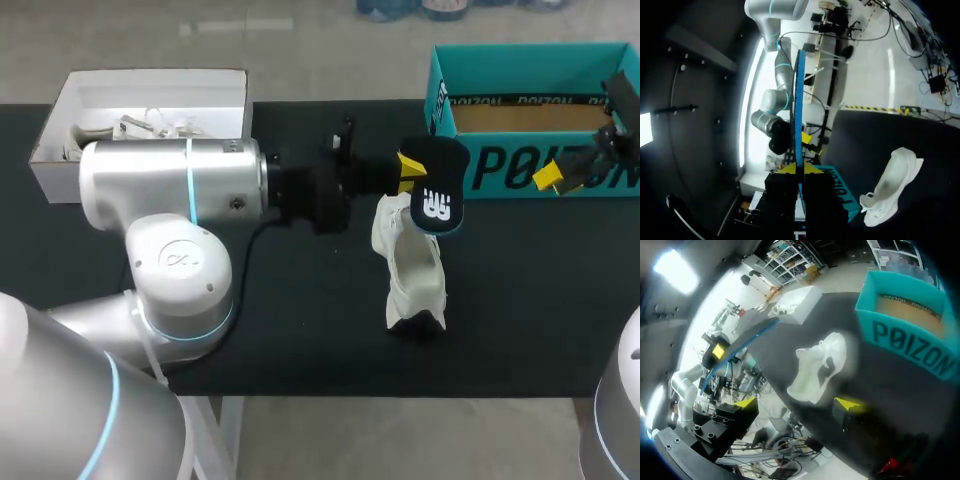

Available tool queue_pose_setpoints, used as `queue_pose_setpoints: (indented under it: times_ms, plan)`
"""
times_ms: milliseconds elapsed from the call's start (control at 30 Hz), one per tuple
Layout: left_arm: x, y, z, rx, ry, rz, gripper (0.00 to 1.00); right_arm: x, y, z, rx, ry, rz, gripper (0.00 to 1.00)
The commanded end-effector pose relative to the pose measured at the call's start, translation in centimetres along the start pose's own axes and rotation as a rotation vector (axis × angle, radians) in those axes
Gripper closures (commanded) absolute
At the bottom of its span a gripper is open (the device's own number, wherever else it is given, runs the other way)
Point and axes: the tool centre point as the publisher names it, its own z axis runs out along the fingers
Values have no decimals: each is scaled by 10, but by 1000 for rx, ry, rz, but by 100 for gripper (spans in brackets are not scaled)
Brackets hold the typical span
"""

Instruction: Take the shoe out of the shoebox, open the shoe tongue, remove and reinsert the insole, then place the shoe into the shoebox

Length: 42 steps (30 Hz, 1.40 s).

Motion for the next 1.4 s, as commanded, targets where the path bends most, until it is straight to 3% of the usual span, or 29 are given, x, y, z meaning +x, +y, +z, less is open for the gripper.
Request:
queue_pose_setpoints:
  times_ms: [33, 233, 767, 1233, 1400]
  plan:
    - [2, 0, 2, -4, -3, 0, 100, 7, -18, -2, -3, -19, 2, 0]
    - [5, -3, 1, -23, 48, -19, 100, 7, -18, -2, -3, -19, 2, 0]
    - [5, -3, 1, -23, 48, -19, 100, 9, -20, -3, -9, -29, -18, 0]
    - [5, -3, 1, -23, 48, -19, 100, 22, -66, 1, -94, -118, -190, 0]
    - [5, -3, 1, -23, 48, -19, 100, 36, -77, -4, -100, -244, -242, 0]
